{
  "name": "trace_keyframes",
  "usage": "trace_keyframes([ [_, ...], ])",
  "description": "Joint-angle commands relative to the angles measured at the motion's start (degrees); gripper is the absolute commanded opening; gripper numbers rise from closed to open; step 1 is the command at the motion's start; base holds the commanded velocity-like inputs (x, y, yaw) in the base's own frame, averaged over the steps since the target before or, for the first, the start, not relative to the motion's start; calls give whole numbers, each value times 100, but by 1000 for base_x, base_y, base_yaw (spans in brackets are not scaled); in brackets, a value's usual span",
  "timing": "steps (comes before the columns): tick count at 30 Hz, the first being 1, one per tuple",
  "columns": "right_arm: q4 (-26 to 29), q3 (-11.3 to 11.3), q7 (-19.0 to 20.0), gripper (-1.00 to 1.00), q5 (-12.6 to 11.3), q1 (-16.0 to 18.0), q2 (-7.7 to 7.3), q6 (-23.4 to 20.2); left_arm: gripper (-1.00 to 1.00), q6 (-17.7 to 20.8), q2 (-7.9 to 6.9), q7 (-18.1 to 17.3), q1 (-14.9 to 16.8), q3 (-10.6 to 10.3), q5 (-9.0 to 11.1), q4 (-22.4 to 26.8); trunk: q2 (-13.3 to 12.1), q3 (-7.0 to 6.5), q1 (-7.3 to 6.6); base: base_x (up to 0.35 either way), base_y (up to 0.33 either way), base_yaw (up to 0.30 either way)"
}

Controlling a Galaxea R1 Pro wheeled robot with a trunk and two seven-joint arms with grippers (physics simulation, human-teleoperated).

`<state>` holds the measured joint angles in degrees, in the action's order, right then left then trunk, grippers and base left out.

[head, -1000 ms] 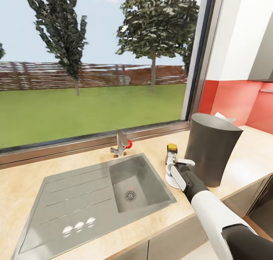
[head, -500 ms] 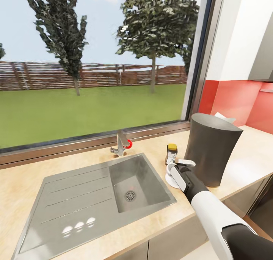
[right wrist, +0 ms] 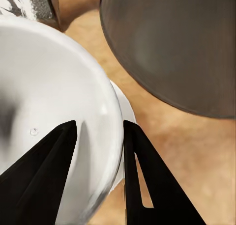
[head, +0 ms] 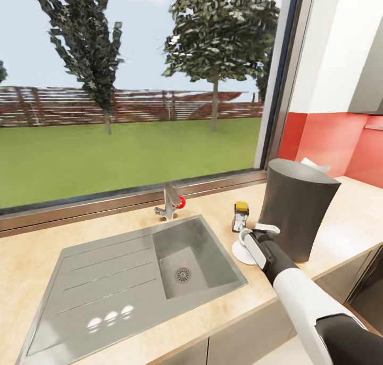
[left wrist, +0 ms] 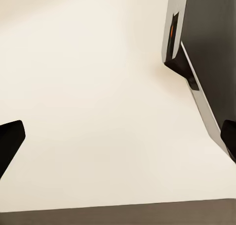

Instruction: Set up a coffee station on the kitchen countertop: keep the coffee maker on the countertop, move the bottle of coffee from the kitchen shelf to the counter next to the coffee maker, place a paper coffee filter on top of the coffee maker, put the saucer next to the coffee maker with the coffee cup on the saucer, and place the electric kettle next to the coffee maker.

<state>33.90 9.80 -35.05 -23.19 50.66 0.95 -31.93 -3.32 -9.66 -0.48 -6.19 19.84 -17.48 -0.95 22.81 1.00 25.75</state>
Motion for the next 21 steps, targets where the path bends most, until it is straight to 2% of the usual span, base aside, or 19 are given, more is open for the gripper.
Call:
trace_keyframes([
  [1,-29,31,-45,-100,-55,5,-8,-15,100,-33,-2,-5,4,50,-52,-10,11,10,4,0,0,0],
  [8,-254,31,-31,-100,-62,5,-7,251,100,-30,38,-5,4,53,-53,-10,11,10,4,0,0,0],
  [21,-287,39,-19,-100,-71,5,1,318,100,-31,44,-5,4,55,-54,-10,11,10,4,0,0,0],
])
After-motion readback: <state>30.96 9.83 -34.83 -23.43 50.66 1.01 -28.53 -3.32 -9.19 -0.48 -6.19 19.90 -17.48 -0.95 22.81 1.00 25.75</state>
